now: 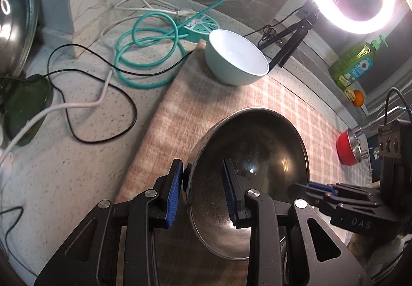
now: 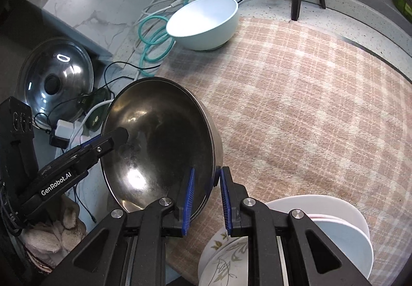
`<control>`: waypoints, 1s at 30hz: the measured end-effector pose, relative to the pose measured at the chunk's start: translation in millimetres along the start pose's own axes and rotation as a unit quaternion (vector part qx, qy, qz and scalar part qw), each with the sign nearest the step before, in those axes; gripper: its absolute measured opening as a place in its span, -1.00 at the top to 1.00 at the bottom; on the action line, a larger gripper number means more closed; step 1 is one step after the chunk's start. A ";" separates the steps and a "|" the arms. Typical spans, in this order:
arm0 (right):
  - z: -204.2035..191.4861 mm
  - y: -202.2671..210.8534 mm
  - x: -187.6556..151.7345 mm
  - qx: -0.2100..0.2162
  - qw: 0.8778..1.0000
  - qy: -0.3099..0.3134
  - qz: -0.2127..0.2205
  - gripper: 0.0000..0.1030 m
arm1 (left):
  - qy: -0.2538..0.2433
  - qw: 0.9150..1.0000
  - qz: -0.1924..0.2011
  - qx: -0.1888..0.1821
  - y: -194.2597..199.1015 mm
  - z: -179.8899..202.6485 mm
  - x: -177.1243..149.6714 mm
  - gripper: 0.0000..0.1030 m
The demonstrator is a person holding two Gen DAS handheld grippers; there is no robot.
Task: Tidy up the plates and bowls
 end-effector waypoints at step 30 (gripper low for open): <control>11.0 69.0 31.7 0.024 0.998 -0.029 0.054 0.28 | -0.041 0.998 0.021 -0.040 39.9 -6.3 56.6 0.42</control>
Point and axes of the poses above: each gripper's, at about its wrist camera, not at the fingertips, and y roughly against the way its jaws point, z to its right, x to its top, the point moved 8 cm from there along -y, roughly the way its jaws point
